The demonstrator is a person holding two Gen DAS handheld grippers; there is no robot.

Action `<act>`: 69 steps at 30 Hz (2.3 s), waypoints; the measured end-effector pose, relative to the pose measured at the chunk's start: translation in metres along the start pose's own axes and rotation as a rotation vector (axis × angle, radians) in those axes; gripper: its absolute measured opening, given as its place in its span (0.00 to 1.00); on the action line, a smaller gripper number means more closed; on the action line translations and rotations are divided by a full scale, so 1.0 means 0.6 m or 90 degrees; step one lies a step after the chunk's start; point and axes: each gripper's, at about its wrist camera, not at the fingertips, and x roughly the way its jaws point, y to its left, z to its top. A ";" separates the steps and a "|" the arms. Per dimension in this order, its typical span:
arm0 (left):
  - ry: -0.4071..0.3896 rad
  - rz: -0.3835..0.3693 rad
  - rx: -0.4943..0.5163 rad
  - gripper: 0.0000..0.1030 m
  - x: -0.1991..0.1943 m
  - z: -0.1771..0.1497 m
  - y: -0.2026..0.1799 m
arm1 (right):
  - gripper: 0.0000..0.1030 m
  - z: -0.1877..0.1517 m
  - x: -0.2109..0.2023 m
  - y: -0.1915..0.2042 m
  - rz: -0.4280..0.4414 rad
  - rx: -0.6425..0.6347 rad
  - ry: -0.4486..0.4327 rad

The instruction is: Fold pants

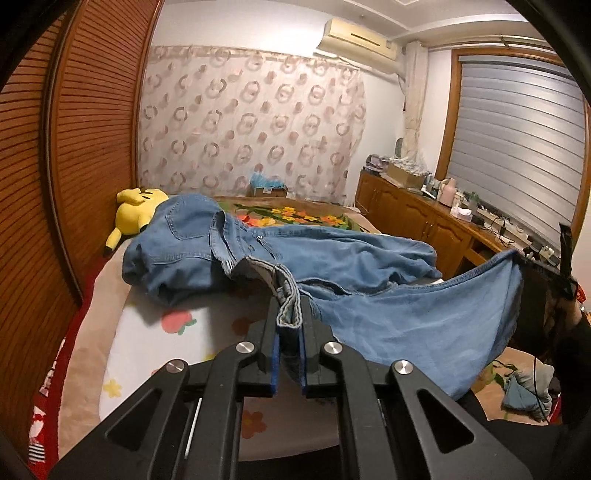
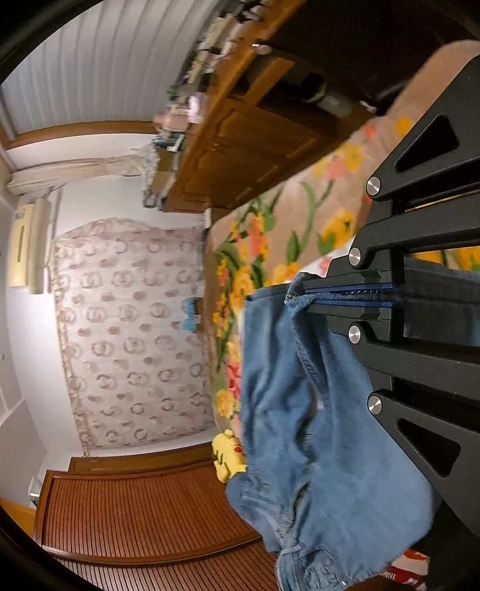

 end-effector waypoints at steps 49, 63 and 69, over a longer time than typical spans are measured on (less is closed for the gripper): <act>0.090 0.012 -0.014 0.08 0.075 -0.074 0.013 | 0.44 -0.159 0.156 -0.007 0.060 0.107 0.202; 0.035 -0.006 -0.004 0.08 0.030 -0.035 -0.011 | 0.07 -0.103 0.091 -0.021 0.060 0.070 0.112; -0.004 -0.008 -0.014 0.08 0.003 -0.004 -0.015 | 0.07 -0.058 0.023 -0.056 0.034 0.078 0.036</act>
